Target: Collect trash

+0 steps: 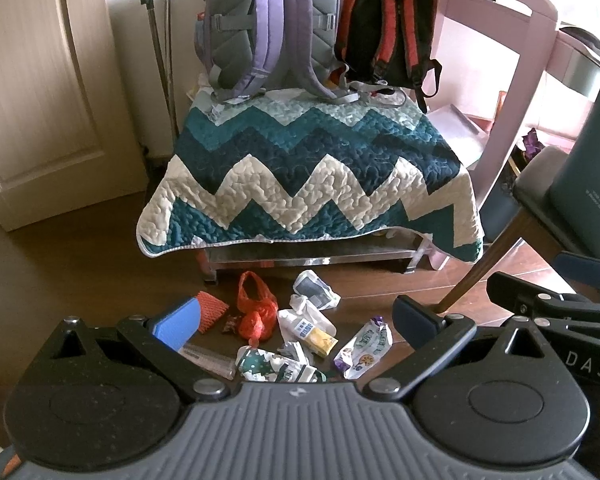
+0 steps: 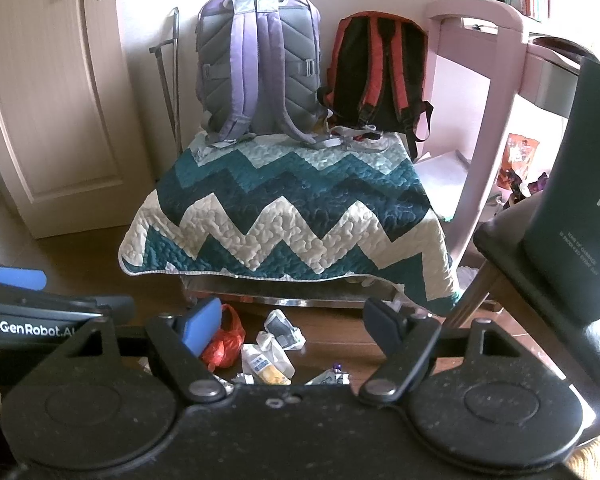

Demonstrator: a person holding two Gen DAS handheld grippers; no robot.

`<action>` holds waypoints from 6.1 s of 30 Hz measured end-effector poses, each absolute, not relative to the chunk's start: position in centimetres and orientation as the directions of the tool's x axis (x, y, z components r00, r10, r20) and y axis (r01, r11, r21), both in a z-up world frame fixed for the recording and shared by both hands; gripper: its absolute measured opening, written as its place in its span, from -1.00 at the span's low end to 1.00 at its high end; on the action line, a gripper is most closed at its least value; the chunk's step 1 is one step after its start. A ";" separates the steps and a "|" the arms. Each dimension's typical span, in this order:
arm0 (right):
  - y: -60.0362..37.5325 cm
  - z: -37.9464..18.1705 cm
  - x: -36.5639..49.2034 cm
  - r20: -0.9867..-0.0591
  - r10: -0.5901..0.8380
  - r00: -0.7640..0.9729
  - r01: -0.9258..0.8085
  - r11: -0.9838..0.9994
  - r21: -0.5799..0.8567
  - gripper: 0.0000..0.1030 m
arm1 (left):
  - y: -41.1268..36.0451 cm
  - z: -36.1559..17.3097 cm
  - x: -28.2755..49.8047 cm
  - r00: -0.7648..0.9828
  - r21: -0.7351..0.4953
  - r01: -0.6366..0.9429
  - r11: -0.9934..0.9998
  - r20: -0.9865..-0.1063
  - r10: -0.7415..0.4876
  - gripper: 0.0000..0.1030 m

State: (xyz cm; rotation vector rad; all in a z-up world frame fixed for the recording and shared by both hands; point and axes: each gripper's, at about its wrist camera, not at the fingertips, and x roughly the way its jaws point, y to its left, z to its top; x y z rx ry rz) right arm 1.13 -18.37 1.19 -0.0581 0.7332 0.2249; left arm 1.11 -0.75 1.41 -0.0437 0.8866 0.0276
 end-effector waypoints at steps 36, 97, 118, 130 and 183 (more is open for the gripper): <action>-18.3 1.0 0.8 -0.662 0.182 0.727 -0.225 0.974 0.021 0.52 | -0.5 1.5 0.7 0.643 -0.030 -0.039 0.999 -0.766 0.002 0.99; -21.6 -27.9 26.6 -0.964 0.091 0.251 -0.021 0.996 0.089 0.50 | 4.4 -23.1 23.9 0.347 -0.095 -0.213 0.972 -0.938 -0.015 0.99; -24.5 -46.5 29.1 -0.997 0.058 -0.053 0.163 0.985 0.049 0.46 | 0.6 -45.0 29.3 -0.039 -0.146 -0.342 0.928 -0.985 -0.170 0.87; -25.9 -51.4 29.1 -0.994 0.031 -0.109 0.212 0.977 0.007 0.45 | -0.9 -50.1 30.8 -0.126 -0.132 -0.345 0.929 -0.974 -0.186 0.70; -22.5 -17.2 22.4 -0.904 0.081 0.420 -0.172 0.985 0.008 -0.89 | -2.9 -20.7 22.7 0.274 -0.172 -0.097 0.980 -0.952 -0.140 -0.19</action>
